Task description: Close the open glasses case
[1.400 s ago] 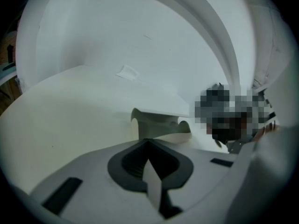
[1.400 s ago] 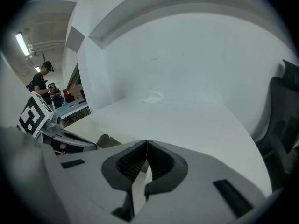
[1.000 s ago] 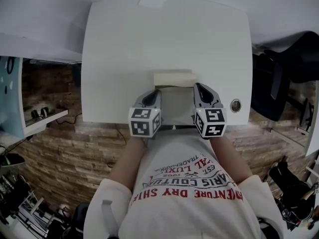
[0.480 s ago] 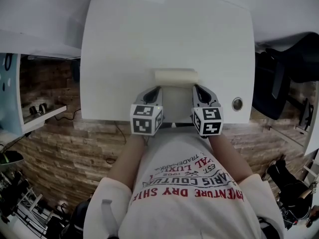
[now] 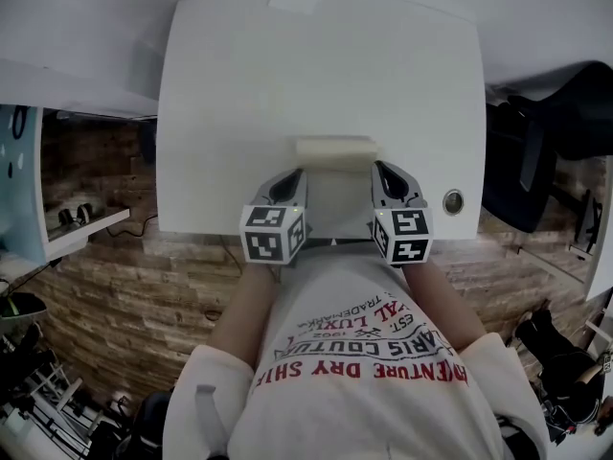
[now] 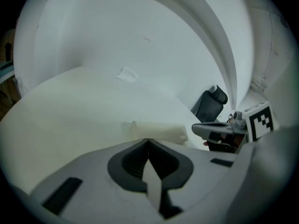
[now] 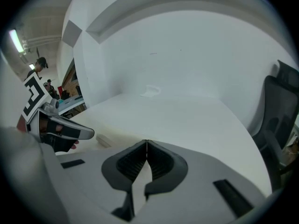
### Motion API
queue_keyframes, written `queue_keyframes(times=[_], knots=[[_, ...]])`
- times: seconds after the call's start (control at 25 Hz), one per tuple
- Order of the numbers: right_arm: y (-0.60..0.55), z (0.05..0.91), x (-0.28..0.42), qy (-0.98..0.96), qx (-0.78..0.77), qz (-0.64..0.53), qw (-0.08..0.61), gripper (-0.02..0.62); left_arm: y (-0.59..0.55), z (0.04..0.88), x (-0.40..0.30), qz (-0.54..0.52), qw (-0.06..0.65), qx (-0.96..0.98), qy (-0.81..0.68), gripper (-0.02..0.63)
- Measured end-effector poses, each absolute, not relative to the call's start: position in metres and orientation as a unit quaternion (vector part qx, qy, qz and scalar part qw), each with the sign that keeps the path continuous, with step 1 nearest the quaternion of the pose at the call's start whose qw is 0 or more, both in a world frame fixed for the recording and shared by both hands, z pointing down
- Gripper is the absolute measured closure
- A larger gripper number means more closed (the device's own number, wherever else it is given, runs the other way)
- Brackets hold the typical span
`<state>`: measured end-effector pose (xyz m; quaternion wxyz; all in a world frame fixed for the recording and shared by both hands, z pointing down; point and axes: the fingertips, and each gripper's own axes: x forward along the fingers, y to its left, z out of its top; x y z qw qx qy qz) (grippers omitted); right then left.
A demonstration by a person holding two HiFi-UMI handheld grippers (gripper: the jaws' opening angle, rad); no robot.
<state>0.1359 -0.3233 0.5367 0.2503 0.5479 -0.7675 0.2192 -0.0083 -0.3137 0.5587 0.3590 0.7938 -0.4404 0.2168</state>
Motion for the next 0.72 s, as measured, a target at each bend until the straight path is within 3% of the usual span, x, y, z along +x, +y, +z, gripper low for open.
queue_keyframes(times=[0.4,0.72], knots=[[-0.357,0.413,0.136,-0.805,0.558,0.155,0.127,0.583,-0.357,0.420,-0.009,0.108,0.216,0.844,-0.479,0.601],[-0.359,0.362,0.128,-0.824,0.552,0.093,0.087,0.583,-0.366,0.342,-0.012,0.068,0.097,0.860,-0.496,0.601]])
